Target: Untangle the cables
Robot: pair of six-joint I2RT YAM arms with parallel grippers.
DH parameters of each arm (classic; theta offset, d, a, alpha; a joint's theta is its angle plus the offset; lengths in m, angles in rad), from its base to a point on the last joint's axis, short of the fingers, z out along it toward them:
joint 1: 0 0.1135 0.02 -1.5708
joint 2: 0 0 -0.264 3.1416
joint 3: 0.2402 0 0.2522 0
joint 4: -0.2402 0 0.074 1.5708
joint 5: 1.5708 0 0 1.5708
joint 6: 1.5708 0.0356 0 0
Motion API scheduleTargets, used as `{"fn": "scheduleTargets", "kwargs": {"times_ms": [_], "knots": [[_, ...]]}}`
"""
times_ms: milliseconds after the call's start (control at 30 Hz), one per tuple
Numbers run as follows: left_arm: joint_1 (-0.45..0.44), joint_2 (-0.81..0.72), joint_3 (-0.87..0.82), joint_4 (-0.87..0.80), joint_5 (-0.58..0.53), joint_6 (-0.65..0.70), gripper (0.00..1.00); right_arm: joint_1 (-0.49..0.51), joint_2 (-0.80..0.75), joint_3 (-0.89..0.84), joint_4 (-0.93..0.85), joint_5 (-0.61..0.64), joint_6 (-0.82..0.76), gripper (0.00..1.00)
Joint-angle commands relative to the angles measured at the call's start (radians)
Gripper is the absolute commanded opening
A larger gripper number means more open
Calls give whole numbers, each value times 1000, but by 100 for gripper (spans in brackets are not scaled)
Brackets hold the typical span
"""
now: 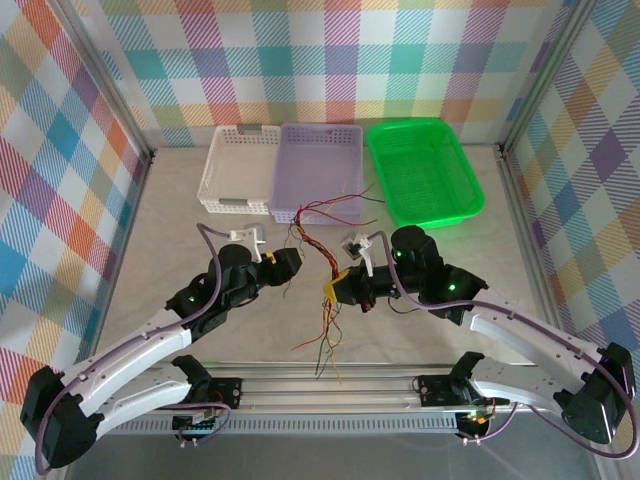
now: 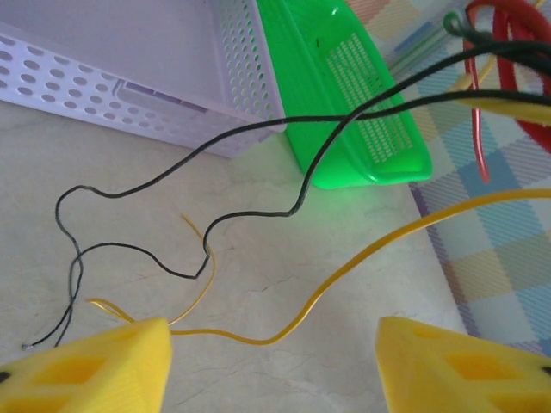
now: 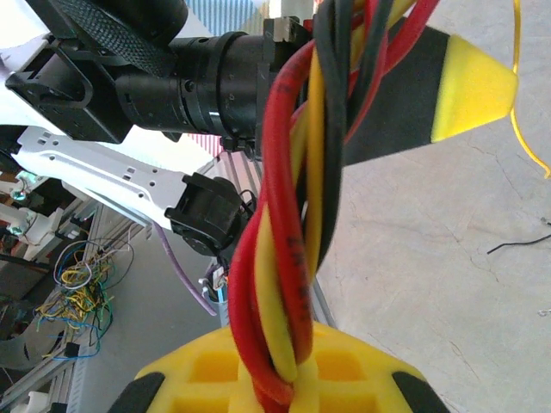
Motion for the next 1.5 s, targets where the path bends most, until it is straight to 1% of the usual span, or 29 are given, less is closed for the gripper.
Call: {"fn": "scheduleTargets", "kwargs": {"times_ms": [0,200,300,333,400,433,533,633,700,833,967,1067,1133,1233,1333,1467], "knots": [[11,12,24,24,6,9,61,-5,-12,46,28,-36,8,0],[11,36,26,47,6,0,61,-5,-9,44,40,-57,29,0],[11,46,31,53,0,-4,50,-5,-9,41,49,-67,39,0],[11,47,34,54,-1,-4,46,-5,-7,41,49,-71,41,0],[11,49,38,55,-2,-4,30,-5,-6,36,46,-61,42,0],[11,47,39,55,-1,-4,21,-5,-3,35,40,-56,42,0],[13,38,41,41,-3,-4,0,-6,6,29,23,-37,43,0],[13,16,42,20,5,-7,0,-19,17,12,14,14,58,0],[14,-1,49,-5,19,-8,0,-51,25,-5,10,49,84,0],[14,-23,88,-96,45,6,0,-146,46,-44,40,38,156,0],[14,-32,130,-178,74,18,0,-215,84,-56,43,26,200,0],[14,-34,157,-226,86,24,0,-229,127,-58,37,17,197,0],[14,-41,169,-240,84,25,0,-233,143,-78,72,0,204,0],[17,-61,181,-247,76,15,0,-239,165,-94,62,31,195,0],[17,-83,208,-287,64,0,0,-247,215,-89,-10,98,157,0],[17,-86,267,-314,76,-9,0,-247,266,-100,-32,129,122,11]]}}
